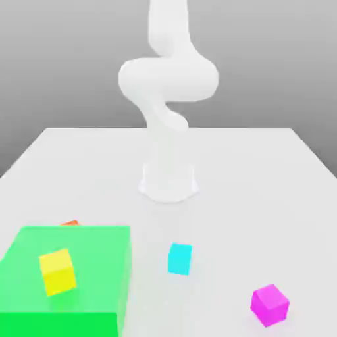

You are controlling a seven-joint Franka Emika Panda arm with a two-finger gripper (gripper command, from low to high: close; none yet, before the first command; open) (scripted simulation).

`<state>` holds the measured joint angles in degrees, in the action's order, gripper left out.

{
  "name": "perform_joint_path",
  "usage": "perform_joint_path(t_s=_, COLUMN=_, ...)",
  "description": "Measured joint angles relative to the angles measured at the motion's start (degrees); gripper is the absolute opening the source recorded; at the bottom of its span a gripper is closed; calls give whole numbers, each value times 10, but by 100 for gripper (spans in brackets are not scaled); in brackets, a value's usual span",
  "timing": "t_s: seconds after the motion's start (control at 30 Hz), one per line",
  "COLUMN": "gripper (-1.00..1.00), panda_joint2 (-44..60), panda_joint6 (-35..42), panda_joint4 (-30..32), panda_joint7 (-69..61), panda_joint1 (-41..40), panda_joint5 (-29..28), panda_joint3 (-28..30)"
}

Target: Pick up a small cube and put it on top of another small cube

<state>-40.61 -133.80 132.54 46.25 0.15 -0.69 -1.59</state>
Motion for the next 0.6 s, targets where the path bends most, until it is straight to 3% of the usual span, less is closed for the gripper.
perform_joint_path(t_s=0.6, gripper=0, panda_joint2=378, panda_joint6=-146, panda_joint4=54, panda_joint7=44, panda_joint1=36, panda_joint5=-69, panda_joint3=-99)
